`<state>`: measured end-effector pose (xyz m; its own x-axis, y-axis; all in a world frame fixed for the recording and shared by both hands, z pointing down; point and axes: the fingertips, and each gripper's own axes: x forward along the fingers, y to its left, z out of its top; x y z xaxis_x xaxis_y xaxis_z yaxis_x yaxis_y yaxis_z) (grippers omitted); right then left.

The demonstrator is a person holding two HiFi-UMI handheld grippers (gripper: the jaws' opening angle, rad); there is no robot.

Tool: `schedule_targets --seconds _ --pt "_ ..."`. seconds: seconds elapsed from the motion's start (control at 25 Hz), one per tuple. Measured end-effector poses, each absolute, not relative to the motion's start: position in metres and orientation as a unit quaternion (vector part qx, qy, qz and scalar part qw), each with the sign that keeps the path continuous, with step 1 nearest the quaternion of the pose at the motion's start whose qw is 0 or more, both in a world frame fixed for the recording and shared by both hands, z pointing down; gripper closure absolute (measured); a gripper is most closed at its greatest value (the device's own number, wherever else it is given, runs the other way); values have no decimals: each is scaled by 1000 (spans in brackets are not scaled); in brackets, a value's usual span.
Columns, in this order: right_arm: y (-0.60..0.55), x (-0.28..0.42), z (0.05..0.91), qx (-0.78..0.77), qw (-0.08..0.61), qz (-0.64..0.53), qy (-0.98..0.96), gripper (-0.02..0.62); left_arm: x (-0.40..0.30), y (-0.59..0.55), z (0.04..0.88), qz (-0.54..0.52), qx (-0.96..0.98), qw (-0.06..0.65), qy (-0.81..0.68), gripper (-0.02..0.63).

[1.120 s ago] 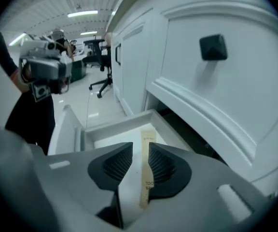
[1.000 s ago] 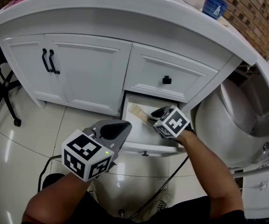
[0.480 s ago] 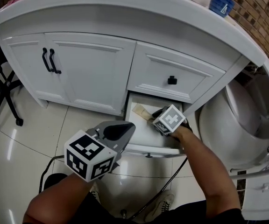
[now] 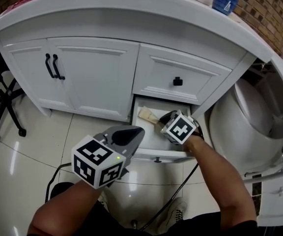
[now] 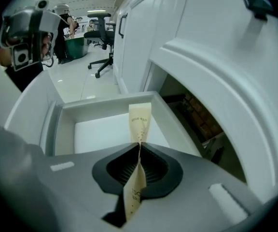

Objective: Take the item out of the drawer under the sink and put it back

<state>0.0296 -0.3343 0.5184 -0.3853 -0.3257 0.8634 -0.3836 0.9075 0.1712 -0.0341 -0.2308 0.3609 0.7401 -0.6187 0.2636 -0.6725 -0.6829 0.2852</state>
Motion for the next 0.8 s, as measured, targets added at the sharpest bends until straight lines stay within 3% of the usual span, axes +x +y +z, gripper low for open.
schedule_targets --seconds 0.36,0.8 --pt "-324 46 451 275 479 -24 -833 575 -33 -220 349 71 915 167 -360 600" --pt "-246 55 341 325 265 61 -906 580 -23 -200 338 82 922 140 -351 600"
